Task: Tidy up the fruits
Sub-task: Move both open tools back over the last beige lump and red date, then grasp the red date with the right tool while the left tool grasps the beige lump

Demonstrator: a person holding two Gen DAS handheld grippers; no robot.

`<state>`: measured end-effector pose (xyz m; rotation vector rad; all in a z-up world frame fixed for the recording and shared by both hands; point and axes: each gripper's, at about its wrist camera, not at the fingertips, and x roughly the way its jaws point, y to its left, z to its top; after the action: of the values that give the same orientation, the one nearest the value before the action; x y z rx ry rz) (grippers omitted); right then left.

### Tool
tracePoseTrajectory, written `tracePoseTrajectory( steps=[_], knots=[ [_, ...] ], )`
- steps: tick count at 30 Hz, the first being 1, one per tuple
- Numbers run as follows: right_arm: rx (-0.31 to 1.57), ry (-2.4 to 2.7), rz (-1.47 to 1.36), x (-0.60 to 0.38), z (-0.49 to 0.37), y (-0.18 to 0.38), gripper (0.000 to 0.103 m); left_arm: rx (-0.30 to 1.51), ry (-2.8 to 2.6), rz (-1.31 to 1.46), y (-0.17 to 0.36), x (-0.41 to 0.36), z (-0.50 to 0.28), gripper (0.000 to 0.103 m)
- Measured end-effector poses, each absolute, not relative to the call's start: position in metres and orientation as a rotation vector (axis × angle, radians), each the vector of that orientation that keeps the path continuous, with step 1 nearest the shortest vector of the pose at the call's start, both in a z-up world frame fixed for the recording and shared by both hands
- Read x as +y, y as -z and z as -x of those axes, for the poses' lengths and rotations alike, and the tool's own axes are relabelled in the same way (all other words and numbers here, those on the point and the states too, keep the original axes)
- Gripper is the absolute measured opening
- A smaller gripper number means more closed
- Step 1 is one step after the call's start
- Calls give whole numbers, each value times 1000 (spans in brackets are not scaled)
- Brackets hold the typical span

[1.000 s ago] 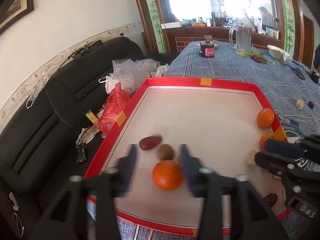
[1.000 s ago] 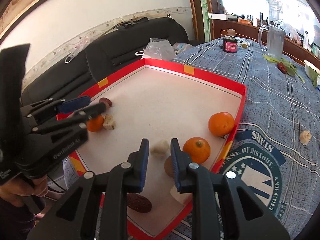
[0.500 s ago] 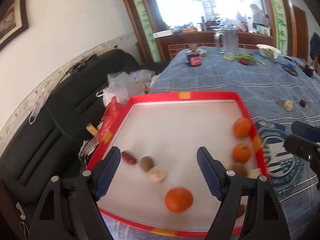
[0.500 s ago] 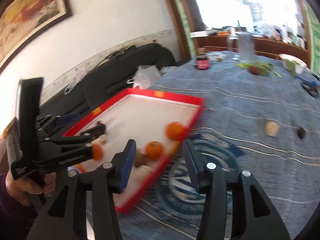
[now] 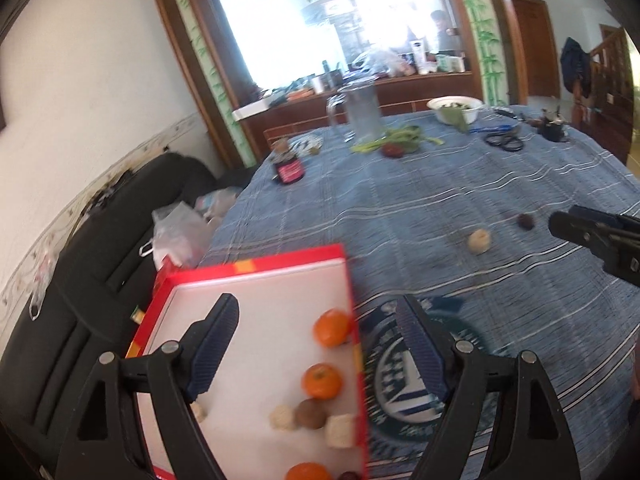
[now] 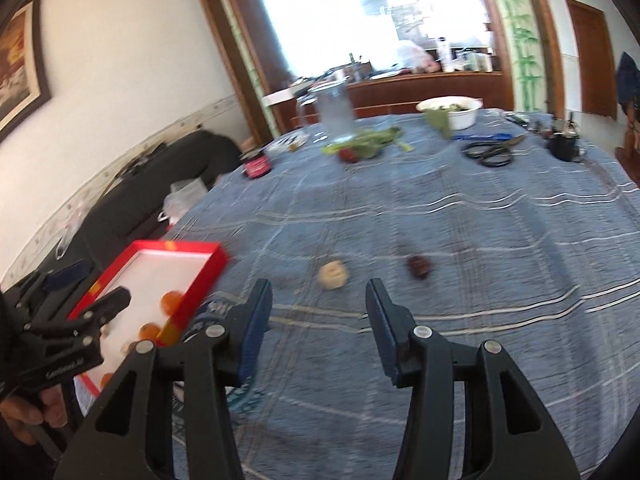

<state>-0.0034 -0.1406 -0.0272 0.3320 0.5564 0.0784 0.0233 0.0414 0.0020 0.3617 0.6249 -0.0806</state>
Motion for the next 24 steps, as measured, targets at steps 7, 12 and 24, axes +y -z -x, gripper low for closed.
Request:
tracePoseTrajectory(
  steps=[7,12,24],
  knots=[
    [549,-23,-322,-174,-1,25,50,627,115,-396,-3,11,-28,82],
    [548,7,-278,-190,-13,22,50,632,124,-420,-2,-5,-37,82],
    [597,12,-342,-219,-52,42,50,662,140,-469,12,-32,-50,82]
  ],
)
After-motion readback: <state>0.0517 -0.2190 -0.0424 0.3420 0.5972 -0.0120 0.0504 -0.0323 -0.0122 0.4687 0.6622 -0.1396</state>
